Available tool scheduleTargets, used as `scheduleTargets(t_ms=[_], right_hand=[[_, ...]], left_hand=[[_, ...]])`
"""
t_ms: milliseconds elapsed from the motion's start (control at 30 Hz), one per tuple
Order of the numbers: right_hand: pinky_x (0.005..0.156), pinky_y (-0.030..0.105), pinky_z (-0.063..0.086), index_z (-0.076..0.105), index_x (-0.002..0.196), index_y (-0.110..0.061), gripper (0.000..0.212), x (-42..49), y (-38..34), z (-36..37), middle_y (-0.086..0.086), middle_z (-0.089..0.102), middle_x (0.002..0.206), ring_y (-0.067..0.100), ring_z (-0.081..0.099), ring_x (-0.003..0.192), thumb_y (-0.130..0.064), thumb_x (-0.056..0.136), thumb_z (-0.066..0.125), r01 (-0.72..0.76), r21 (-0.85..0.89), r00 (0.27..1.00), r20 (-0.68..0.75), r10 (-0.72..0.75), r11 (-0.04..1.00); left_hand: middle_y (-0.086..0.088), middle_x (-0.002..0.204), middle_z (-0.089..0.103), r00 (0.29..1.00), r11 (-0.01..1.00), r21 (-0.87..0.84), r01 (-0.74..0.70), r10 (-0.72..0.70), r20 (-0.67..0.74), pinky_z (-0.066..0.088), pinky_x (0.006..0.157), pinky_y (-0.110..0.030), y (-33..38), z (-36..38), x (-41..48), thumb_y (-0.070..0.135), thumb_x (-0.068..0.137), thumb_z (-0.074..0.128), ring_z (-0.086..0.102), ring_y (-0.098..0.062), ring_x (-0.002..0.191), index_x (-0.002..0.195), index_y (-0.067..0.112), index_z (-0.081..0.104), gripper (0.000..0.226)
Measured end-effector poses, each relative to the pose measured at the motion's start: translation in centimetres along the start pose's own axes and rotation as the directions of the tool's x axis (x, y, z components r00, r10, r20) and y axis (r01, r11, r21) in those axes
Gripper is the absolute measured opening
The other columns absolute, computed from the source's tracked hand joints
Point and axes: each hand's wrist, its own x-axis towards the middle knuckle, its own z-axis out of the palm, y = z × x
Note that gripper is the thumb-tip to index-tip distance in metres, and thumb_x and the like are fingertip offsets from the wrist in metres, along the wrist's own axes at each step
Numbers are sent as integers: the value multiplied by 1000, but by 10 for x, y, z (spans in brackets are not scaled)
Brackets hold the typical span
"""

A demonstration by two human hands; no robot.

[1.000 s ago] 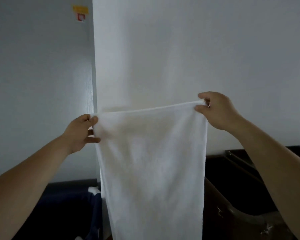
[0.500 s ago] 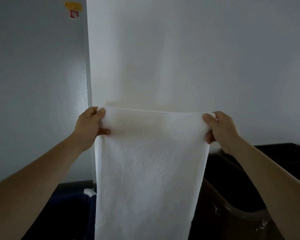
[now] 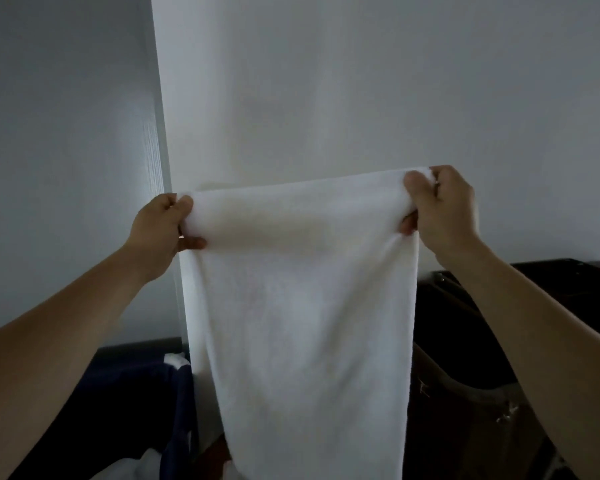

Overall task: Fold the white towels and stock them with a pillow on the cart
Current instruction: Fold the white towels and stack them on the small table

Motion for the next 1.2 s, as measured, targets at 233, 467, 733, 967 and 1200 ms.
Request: scheduleTargets(t_ms=[233,467,733,967,1200], right_hand=[[44,20,50,59,93,-19,20,-3,15,-10,1,67,79,14,67,48,-38,99,57,-128,28,990,58,126,991],[68,32,60,63,93,-23,27,-6,16,-18,-1,72,77,17,71,67,-16,78,84,-86,77,944,324,57,993],[70,28,60,59,88,-29,24,-6,38,3,8,70,95,22,71,81,-16,84,79,-132,103,980,161,115,986],[68,30,61,57,84,-29,28,20,70,25,6,69,90,18,70,76,-10,83,77,-189,158,976,142,167,969],[65,28,60,59,82,-33,27,53,60,18,-19,67,67,2,67,64,-13,74,76,-42,365,996,83,13,930]], left_hand=[[9,69,65,997,997,4,-78,78,8,57,49,-30,12,2,-2,24,99,59,67,-10,61,85,15,61,17],[-9,91,55,999,998,33,-45,46,-27,58,50,-32,16,-8,-9,22,100,58,61,-25,77,86,14,62,17],[-6,83,48,997,997,83,-3,9,-77,61,58,-39,2,6,-1,23,99,60,58,-23,74,87,16,59,14],[-6,104,46,981,987,162,6,26,-194,60,56,-36,-6,41,16,23,101,54,56,-25,93,92,16,54,11],[-2,94,41,963,987,139,-84,116,-243,62,67,-40,38,61,10,20,102,52,52,-22,86,86,17,50,16]])
